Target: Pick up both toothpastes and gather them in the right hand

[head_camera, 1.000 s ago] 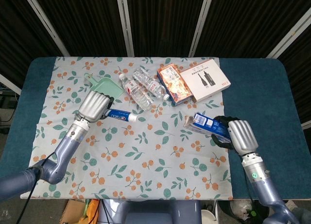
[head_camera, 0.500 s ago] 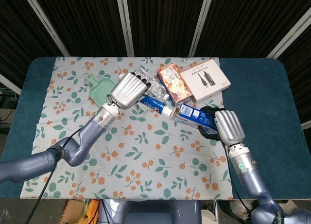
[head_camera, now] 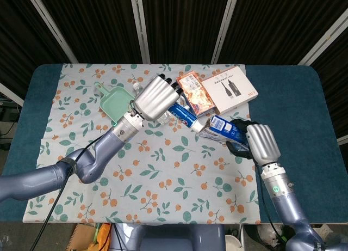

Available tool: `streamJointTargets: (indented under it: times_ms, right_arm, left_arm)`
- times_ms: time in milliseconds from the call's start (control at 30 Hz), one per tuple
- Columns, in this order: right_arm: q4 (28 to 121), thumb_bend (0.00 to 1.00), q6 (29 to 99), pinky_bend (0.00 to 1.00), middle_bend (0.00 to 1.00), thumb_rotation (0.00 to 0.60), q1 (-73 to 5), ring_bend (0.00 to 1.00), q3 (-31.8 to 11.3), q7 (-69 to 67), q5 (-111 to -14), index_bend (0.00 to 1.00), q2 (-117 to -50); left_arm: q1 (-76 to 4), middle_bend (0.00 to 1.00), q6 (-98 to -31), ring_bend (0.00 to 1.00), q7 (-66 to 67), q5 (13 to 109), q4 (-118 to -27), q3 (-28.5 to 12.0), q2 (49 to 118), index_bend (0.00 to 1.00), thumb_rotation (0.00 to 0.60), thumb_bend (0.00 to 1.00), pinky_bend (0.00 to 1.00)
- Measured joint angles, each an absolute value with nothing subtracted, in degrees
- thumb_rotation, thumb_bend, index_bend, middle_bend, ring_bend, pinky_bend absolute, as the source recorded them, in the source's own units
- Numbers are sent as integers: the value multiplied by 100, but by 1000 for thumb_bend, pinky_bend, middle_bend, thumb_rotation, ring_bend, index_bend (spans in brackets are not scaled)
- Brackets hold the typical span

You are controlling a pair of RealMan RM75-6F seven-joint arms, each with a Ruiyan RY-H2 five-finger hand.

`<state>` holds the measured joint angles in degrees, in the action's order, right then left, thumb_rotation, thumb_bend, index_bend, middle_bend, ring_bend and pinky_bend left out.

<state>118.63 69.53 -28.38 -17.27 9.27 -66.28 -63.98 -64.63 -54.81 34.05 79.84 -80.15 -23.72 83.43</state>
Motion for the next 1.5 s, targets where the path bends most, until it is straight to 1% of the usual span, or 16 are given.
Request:
streamJointTargets:
  times_ms: [233,667,1000,1500]
  right_arm:
    - [11901,364,6954,470,537,600,-2806,476,-1655,873,-6643,524,-6352]
    - [11721,365,6928,470,537,600,-2796,476,-1558,849,-6538,524,-6394]
    - [11685,364,6908,470,537,600,-2826,476,-1518,861,-6532,524,-6453]
    - [11665,365,6917,470,537,600,-2787,476,-1484,756,-6536,524,-6393]
  left_arm:
    - [-6517,745,-5481,667,3602,8119,-8246,-2277,7950,712,600,439,696]
    - [-6661,745,-5503,667,3718,8375,-8147,-2109,7635,714,600,439,696]
    - [-6900,748,-5567,667,3822,8635,-7956,-2032,7741,718,600,438,696]
    - [-7206,755,-5662,672,4204,8601,-7649,-2051,8082,723,600,438,696]
